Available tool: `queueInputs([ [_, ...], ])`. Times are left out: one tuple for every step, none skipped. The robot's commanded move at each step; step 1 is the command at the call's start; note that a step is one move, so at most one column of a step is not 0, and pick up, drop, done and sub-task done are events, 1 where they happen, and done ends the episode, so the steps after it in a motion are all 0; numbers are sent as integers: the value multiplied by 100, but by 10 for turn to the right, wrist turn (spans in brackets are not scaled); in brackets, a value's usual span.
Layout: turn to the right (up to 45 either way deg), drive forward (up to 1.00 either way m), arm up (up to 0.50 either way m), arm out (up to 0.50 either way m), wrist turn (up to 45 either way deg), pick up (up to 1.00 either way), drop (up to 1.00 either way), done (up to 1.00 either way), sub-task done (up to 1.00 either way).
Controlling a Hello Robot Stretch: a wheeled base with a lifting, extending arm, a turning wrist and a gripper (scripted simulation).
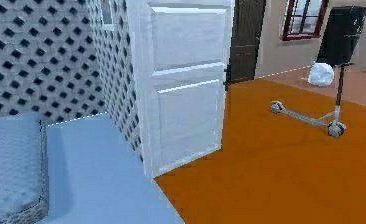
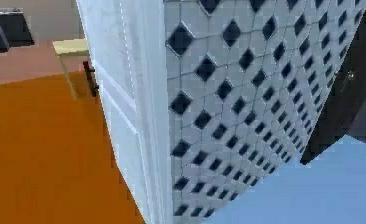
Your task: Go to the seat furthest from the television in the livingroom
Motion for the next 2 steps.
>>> queueInputs([
  [-60,0,0,0,0,0,0,0,0],
  [0,65,0,0,0,0,0,0,0],
])
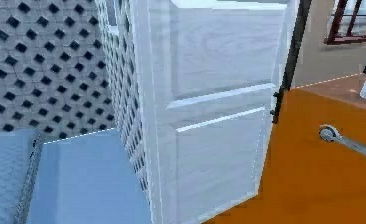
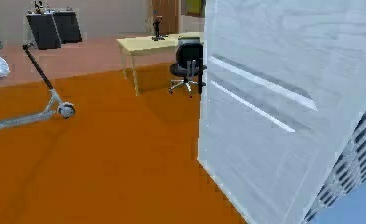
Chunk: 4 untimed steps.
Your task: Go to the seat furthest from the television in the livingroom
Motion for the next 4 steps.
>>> queueInputs([
  [450,0,0,0,0,0,0,0,0],
  [150,0,0,0,0,0,0,0,0],
  [0,100,0,0,0,0,0,0,0],
  [60,0,0,0,0,0,0,0,0],
])
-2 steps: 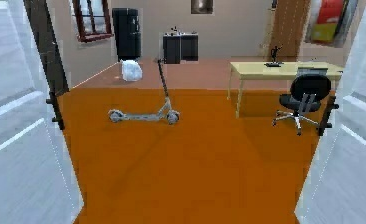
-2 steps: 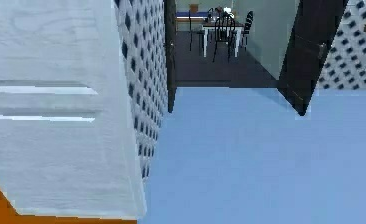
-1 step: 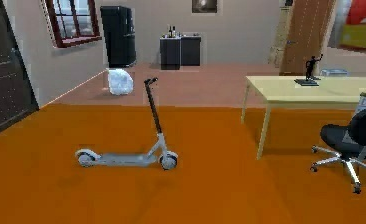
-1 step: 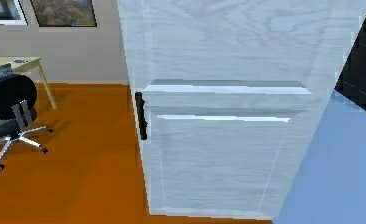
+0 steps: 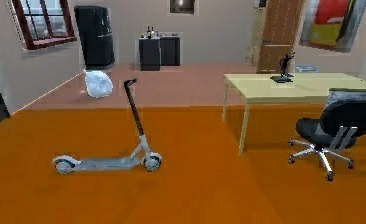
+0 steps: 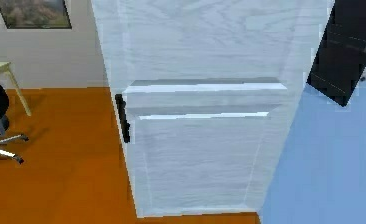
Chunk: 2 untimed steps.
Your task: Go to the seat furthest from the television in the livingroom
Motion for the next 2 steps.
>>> queueInputs([
  [0,50,0,0,0,0,0,0,0],
  [450,0,0,0,0,0,0,0,0],
])
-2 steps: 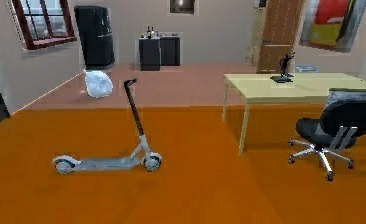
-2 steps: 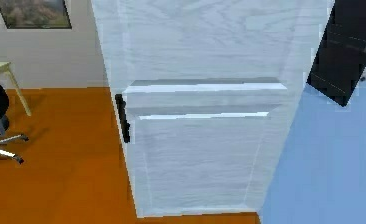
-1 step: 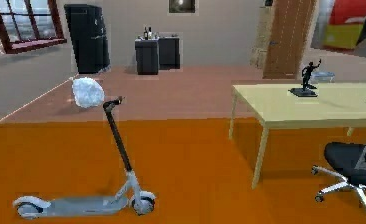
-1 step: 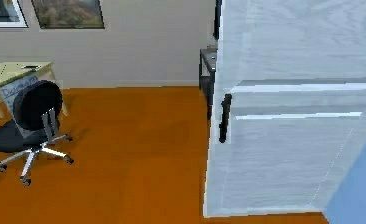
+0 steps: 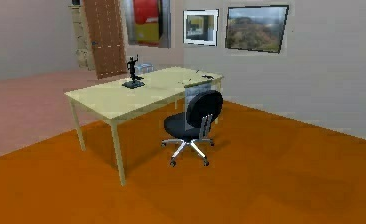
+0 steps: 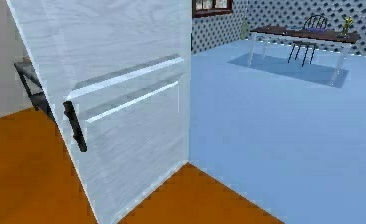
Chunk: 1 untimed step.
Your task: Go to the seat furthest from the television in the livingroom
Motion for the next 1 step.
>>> queueInputs([
  [120,0,0,0,0,0,0,0,0],
])
